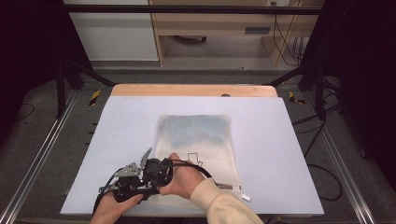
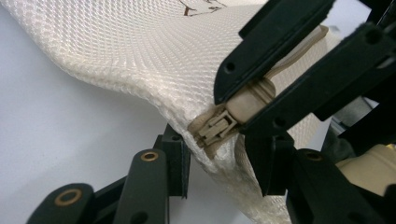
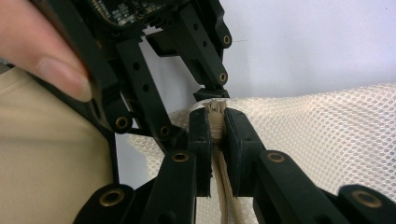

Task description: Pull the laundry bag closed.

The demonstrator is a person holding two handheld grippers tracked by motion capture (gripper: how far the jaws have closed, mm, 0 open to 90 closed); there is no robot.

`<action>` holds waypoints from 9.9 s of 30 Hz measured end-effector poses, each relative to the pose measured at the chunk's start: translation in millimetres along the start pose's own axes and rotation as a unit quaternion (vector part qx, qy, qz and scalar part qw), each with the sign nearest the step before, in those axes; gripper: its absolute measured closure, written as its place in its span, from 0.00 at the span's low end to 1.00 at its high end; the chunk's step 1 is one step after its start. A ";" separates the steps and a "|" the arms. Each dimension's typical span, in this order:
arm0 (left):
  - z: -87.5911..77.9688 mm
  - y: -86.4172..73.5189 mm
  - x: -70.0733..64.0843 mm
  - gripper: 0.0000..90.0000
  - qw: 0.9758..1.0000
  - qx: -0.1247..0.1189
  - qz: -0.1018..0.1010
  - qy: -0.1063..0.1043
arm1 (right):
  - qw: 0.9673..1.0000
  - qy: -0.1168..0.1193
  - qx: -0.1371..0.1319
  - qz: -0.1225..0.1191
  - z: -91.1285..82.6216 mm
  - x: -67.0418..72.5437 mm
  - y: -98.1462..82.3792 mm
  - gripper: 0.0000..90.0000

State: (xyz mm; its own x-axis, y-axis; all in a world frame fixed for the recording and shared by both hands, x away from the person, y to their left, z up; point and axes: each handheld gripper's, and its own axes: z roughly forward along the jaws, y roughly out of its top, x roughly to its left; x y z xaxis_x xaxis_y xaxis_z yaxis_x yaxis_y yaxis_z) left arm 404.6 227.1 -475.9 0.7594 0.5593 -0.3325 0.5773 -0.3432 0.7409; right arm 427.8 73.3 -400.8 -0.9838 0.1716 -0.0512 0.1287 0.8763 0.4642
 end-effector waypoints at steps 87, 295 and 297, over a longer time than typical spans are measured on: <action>-2.6 4.4 0.4 0.91 1.000 0.003 0.016 0.018 | 0.999 -0.015 0.032 -0.004 -5.4 -4.7 -13.3 0.91; 4.5 1.5 -21.5 0.90 0.999 -0.010 0.037 0.000 | 0.997 -0.044 -0.007 0.060 -55.6 -14.5 -110.9 0.91; 4.5 1.6 -21.3 0.90 0.999 -0.010 0.037 0.000 | 0.997 -0.044 -0.007 0.063 -55.8 -14.7 -112.3 0.91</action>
State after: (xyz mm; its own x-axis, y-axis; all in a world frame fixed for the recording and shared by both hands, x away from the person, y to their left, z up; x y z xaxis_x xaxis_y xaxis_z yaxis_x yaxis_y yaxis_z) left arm 390.6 211.3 -470.2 0.7993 0.5333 -0.2770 0.5138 -0.3674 0.7752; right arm 420.9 -52.8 -402.9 -0.9451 0.3196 -0.0687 0.2484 0.8388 0.4844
